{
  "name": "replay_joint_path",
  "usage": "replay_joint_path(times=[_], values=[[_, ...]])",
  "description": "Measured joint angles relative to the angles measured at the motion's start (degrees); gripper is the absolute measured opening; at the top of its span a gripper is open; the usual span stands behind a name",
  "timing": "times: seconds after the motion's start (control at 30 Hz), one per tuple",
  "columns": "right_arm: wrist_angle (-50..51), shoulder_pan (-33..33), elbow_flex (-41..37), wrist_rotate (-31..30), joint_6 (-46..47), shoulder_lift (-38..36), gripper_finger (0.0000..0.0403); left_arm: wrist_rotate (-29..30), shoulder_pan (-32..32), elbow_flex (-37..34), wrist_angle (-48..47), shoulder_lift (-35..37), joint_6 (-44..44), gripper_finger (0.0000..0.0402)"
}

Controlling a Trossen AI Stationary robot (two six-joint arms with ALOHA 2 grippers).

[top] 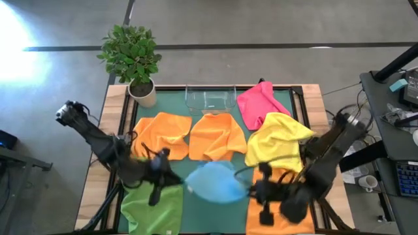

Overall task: Fold microfiber towels
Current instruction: Fold the blue microfiber towel

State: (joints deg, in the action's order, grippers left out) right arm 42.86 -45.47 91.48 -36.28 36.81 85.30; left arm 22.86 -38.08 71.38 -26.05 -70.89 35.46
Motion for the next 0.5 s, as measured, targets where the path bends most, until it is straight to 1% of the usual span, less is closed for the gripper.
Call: replay_joint_path(times=[0.07,0.23,0.33,0.4,0.5], values=[[-0.40,-0.94,-0.04,0.47,3.38,3.17,0.0008,-0.97,-1.78,-0.73,-0.01,-2.23,4.50,0.0000],[-4.61,-2.91,-0.04,0.59,10.33,10.00,0.0009,-3.77,-4.31,-0.80,0.12,-7.89,11.19,0.0000],[-9.12,-3.88,-0.04,1.01,12.05,13.60,0.0009,-7.92,-5.00,-0.79,0.12,-10.37,15.06,0.0000],[-11.21,-4.41,-0.04,3.07,13.60,15.58,0.0008,-10.79,-5.53,-0.81,0.07,-11.72,17.00,0.0000],[-14.29,-5.09,-0.04,8.54,17.25,17.98,0.0009,-14.93,-6.44,-0.79,0.21,-13.14,21.14,0.0000]])
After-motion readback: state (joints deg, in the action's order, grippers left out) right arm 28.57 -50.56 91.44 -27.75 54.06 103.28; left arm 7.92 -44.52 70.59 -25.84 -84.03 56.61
